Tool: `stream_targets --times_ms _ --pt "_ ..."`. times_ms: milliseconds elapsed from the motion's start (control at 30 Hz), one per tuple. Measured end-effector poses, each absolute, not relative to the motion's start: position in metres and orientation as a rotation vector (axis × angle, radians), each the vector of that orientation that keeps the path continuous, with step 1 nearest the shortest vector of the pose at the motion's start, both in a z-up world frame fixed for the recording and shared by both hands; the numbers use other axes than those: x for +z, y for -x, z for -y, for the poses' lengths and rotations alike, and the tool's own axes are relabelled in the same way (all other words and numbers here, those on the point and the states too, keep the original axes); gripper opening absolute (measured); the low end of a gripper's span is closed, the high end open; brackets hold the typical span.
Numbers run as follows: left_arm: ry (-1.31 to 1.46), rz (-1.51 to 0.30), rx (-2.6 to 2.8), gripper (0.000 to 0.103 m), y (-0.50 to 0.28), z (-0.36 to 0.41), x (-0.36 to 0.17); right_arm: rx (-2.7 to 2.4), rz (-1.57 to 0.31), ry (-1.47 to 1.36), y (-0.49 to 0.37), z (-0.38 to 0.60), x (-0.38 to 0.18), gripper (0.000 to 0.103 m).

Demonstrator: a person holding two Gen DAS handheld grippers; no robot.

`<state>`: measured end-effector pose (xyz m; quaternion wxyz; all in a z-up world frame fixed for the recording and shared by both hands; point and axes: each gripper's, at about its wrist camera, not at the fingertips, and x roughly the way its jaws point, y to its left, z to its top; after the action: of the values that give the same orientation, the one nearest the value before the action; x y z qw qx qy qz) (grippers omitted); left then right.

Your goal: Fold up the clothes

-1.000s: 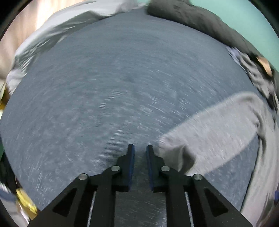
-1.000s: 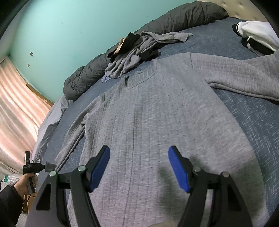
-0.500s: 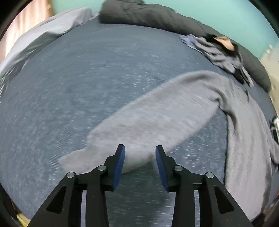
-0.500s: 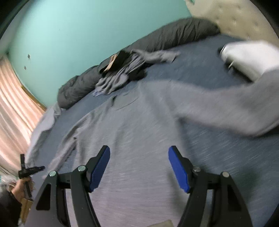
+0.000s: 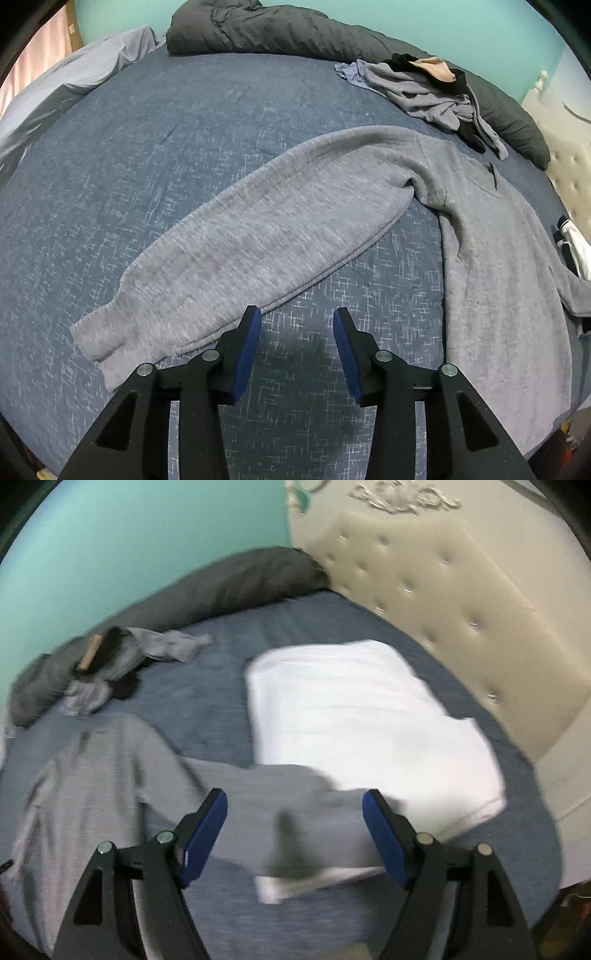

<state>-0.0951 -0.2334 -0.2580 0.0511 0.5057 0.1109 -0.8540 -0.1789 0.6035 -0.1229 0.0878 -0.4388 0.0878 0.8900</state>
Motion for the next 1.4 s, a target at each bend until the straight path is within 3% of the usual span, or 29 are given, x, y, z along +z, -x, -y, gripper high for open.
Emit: stream_targets --times_ms 400,500,533,700,800,1400 --pt "-1.546 -0.326 -2.584 0.046 0.085 0.235 -0.259 2.534 -0.444 1.416 0.174 -0.654 -0.161 0.077" --pt "-1.549 -0.321 -2.587 0.047 0.084 0.233 -0.259 2.542 -0.405 1.393 0.173 -0.648 -0.158 0.074" --pt "-1.551 -0.318 -2.587 0.047 0.083 0.232 -0.259 2.548 -0.386 1.385 0.173 -0.645 -0.156 0.070" --pt "-1.561 -0.321 -2.587 0.047 0.083 0.231 -0.261 2.580 -0.252 1.399 0.178 -0.624 -0.154 0.021" --pt "-1.567 -0.316 -2.591 0.047 0.082 0.230 -0.262 2.608 -0.217 1.353 0.176 -0.620 -0.147 0.009" --pt "-1.591 -0.301 -2.574 0.047 0.082 0.224 -0.264 2.715 -0.211 0.911 0.186 -0.667 -0.025 0.007"
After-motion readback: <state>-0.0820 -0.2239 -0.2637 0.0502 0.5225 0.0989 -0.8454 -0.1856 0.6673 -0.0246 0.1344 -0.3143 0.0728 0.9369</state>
